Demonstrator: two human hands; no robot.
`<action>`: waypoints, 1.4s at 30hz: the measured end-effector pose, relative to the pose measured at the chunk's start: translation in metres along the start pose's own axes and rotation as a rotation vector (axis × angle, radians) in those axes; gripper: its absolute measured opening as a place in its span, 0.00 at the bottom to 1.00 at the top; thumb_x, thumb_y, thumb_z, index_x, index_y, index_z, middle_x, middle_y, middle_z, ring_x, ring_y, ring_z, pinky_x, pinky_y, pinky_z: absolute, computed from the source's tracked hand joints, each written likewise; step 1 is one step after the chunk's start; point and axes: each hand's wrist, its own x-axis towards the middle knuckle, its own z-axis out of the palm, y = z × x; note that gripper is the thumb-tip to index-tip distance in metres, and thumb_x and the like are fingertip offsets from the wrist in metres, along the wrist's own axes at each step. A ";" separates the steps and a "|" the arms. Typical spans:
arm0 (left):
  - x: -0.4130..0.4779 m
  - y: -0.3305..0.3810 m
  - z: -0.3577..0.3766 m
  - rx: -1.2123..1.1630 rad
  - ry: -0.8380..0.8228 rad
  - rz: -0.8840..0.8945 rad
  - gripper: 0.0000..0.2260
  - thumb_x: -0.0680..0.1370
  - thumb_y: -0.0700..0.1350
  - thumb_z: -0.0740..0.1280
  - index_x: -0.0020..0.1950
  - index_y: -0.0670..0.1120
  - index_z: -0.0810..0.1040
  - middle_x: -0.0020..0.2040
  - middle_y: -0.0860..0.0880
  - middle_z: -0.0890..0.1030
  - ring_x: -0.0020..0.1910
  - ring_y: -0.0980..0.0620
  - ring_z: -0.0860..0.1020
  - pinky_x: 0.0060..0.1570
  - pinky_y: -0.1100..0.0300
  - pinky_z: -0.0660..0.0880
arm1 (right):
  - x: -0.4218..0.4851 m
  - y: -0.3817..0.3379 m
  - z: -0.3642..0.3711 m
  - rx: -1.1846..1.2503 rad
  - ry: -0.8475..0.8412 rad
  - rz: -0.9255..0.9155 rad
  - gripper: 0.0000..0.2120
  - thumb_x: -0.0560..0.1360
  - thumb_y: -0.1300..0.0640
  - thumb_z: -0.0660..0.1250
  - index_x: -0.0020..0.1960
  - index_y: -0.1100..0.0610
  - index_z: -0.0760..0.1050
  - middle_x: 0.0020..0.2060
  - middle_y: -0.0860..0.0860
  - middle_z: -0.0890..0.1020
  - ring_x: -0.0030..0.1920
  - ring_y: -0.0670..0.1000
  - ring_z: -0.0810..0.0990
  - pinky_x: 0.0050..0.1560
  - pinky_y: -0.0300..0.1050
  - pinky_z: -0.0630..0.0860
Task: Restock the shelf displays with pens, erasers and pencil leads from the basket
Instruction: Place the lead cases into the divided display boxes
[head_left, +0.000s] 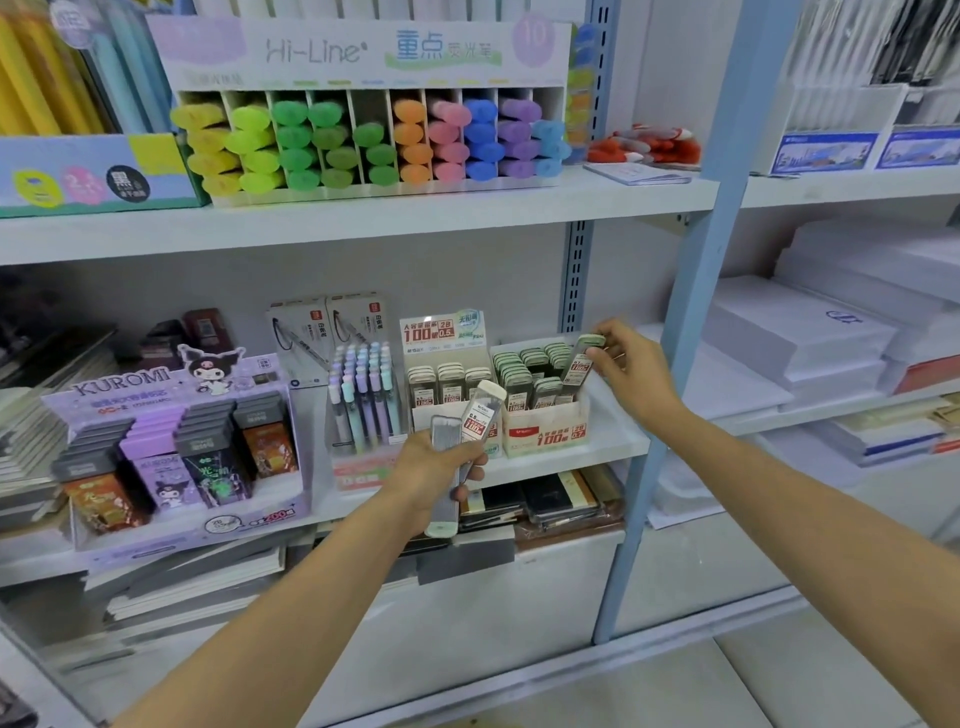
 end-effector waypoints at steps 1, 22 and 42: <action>0.002 -0.001 0.000 0.002 -0.006 0.006 0.04 0.77 0.39 0.70 0.49 0.44 0.77 0.41 0.42 0.82 0.33 0.51 0.78 0.22 0.64 0.68 | 0.001 0.002 0.002 0.007 -0.008 0.003 0.04 0.78 0.60 0.66 0.53 0.54 0.74 0.40 0.48 0.79 0.39 0.45 0.78 0.41 0.35 0.74; -0.017 0.008 -0.003 0.040 -0.033 0.042 0.13 0.73 0.39 0.74 0.56 0.42 0.78 0.41 0.43 0.86 0.32 0.56 0.80 0.24 0.64 0.70 | -0.032 -0.063 0.025 0.503 -0.568 0.221 0.16 0.77 0.57 0.67 0.64 0.58 0.74 0.47 0.54 0.83 0.38 0.48 0.80 0.38 0.39 0.78; -0.017 0.008 -0.060 -0.013 0.058 0.014 0.08 0.79 0.41 0.67 0.57 0.43 0.78 0.52 0.46 0.84 0.48 0.49 0.82 0.43 0.59 0.77 | 0.017 -0.079 0.066 -0.126 -0.136 -0.144 0.11 0.77 0.56 0.67 0.58 0.53 0.81 0.48 0.50 0.82 0.45 0.48 0.78 0.46 0.39 0.70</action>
